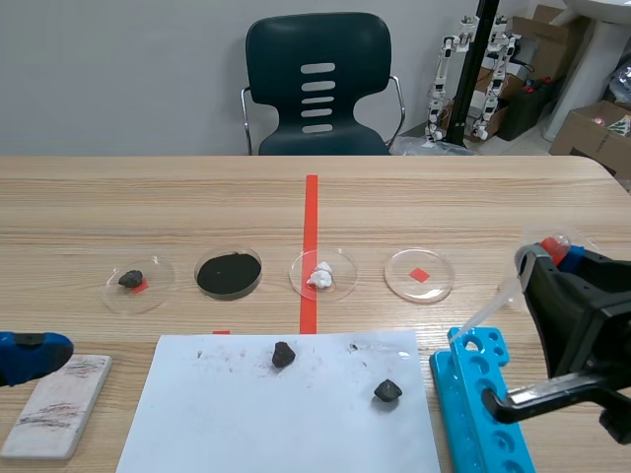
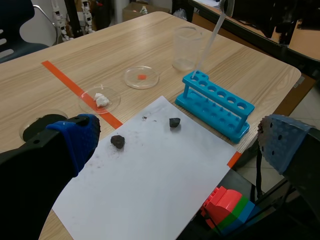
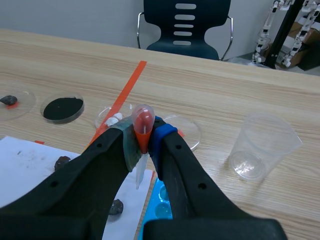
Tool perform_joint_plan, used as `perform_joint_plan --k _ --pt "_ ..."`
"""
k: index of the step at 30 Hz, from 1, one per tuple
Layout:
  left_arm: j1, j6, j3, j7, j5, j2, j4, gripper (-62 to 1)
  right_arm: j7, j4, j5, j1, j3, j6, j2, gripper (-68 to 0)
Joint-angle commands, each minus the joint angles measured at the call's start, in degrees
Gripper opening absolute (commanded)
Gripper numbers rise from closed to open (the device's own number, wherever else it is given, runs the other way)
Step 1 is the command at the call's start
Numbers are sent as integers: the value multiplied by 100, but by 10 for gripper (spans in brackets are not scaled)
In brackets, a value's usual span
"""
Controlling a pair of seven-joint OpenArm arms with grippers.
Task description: Pick up the dropper by the top with the right hand
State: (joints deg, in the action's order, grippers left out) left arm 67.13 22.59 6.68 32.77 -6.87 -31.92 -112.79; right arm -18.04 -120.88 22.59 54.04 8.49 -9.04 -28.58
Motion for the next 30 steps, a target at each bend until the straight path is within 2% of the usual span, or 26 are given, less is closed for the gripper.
perform_joint_plan --k 1,11,18,30 --pt "31 9 -11 70 -37 -20 -39 14 39 -269 22 48 -90 -17 -33 -667" --pt "31 9 -11 72 -39 -17 -39 14 1158 -1429 13 540 -374 -13 -33 -667" --pt "31 9 -11 70 -39 -17 -39 14 1655 -1438 -442 601 -372 -11 -33 -667" --pt "31 9 -11 70 -39 -17 -39 14 1681 -1438 -439 597 -372 7 -31 -667"
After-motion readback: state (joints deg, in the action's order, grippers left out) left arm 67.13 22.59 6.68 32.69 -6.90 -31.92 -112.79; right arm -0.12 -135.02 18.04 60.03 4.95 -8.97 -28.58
